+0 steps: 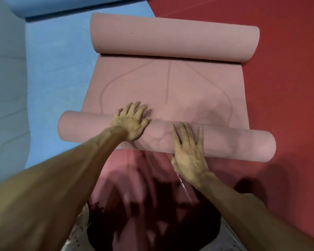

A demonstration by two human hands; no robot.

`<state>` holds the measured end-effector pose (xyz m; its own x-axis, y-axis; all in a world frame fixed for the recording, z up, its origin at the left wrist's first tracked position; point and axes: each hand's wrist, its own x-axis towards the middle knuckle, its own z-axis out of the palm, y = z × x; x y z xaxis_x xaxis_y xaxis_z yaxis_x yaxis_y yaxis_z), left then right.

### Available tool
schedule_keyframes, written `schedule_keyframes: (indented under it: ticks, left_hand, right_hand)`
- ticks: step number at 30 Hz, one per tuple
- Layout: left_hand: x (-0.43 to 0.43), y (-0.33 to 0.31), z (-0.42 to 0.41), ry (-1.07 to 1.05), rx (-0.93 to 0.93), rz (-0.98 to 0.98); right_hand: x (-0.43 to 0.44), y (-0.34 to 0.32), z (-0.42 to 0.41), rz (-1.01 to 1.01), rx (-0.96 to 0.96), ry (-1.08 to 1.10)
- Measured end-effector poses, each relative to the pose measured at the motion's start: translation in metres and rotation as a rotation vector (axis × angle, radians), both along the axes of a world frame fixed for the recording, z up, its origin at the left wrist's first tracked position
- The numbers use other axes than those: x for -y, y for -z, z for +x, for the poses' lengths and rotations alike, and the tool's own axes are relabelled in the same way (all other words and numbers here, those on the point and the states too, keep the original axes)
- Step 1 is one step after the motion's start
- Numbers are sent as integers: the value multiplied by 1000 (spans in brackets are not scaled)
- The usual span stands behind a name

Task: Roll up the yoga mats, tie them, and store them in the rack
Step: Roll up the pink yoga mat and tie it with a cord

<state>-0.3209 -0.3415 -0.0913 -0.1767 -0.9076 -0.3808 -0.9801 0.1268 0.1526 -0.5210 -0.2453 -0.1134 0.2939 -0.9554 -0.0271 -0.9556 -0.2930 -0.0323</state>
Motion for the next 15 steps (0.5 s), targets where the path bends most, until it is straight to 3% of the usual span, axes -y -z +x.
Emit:
schedule_keyframes:
  ticks: [7,15]
  left_hand:
    - [33,5,-4,-23,-38,36]
    - [35,-2,-11,-120,-143,-270]
  right_hand:
    - [24,3,4,20,-59,49]
    - [55,3,2,-15,-126,25]
